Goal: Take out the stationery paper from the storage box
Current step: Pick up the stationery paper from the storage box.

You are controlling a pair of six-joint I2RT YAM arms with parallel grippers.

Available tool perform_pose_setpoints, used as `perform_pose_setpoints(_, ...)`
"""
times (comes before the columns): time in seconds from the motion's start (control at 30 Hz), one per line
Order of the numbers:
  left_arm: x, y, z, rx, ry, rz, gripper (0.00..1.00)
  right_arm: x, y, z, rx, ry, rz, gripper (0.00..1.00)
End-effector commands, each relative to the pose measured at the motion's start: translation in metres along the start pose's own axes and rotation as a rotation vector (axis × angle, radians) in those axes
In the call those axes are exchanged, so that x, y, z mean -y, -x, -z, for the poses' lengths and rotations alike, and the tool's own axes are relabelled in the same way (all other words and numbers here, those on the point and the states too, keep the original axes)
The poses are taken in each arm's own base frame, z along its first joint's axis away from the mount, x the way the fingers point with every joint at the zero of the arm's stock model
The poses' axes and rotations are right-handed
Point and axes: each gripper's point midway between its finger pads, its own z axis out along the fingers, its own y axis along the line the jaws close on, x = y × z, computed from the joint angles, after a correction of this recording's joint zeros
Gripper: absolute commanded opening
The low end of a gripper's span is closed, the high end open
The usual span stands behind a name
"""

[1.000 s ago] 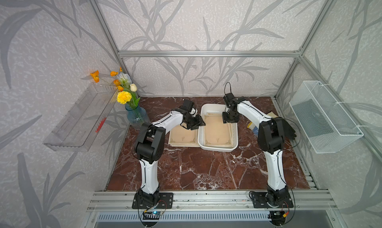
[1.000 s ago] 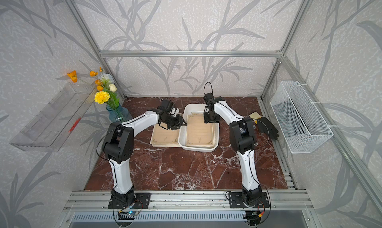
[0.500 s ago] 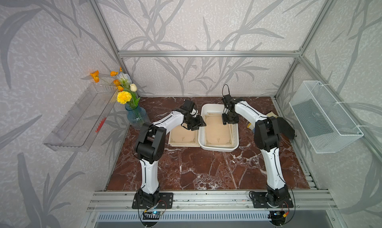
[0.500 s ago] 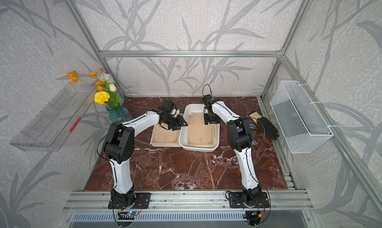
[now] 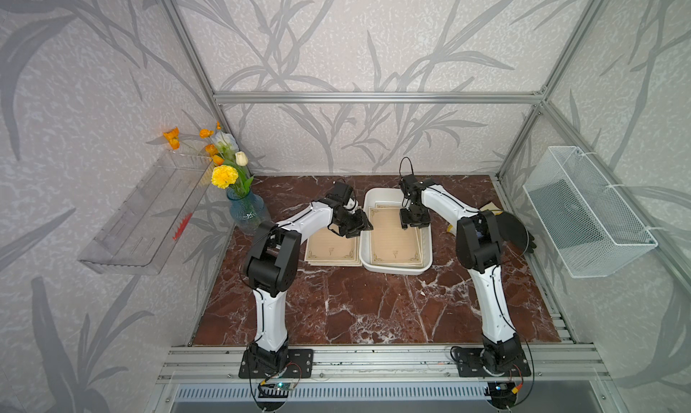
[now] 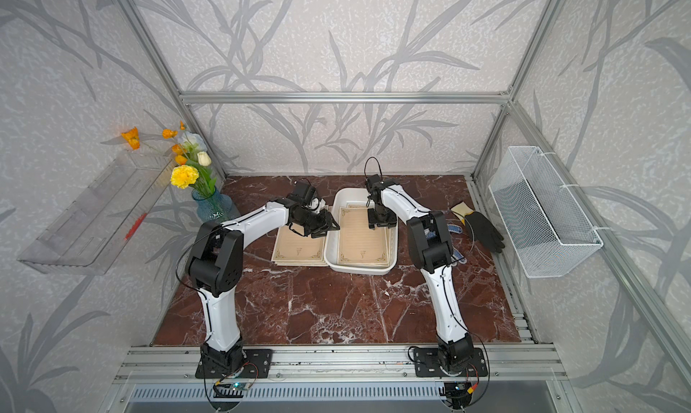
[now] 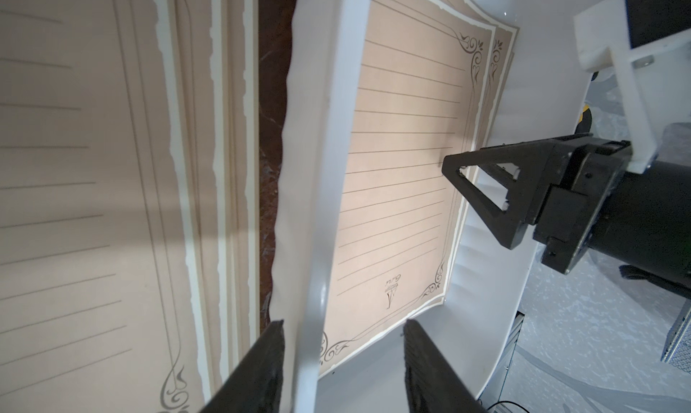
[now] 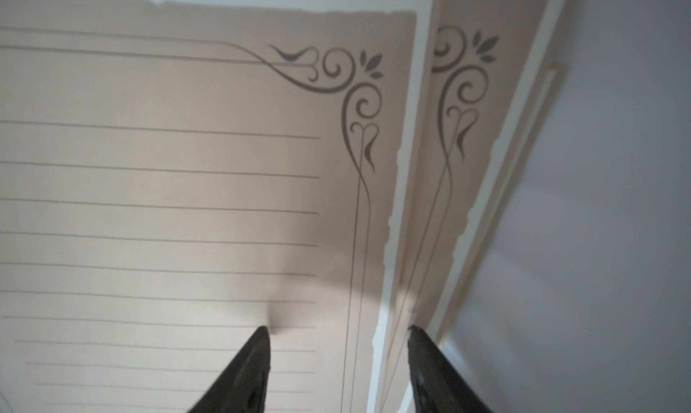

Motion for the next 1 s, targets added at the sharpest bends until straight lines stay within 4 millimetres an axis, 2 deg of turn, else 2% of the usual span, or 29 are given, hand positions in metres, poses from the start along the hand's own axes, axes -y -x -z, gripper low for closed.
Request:
perform_pose_setpoints(0.0, 0.005, -0.002, 0.006, 0.010, 0.003, -0.014, 0.51, 0.002, -0.003, -0.009, -0.025, 0.000, -0.025, 0.59)
perform_pose_setpoints(0.17, 0.005, -0.001, 0.007, 0.014, 0.003, -0.014, 0.51, -0.002, -0.005, -0.011, -0.033, 0.037, -0.036, 0.56)
perform_pose_setpoints(0.37, 0.005, -0.002, 0.005, 0.009, 0.002, -0.012, 0.51, -0.007, -0.006, -0.006, -0.011, 0.106, -0.075, 0.41)
perform_pose_setpoints(0.7, 0.005, -0.003, 0.002, 0.003, 0.004, -0.011, 0.51, -0.014, -0.003, 0.026, 0.080, 0.186, -0.084, 0.12)
perform_pose_setpoints(0.93, 0.003, -0.005, 0.000, -0.003, 0.007, -0.009, 0.51, -0.021, -0.001, 0.040, 0.106, 0.241, -0.089, 0.09)
perform_pose_setpoints(0.97, 0.003, -0.005, -0.001, -0.005, 0.006, -0.007, 0.51, -0.023, -0.001, 0.042, 0.112, 0.254, -0.088, 0.04)
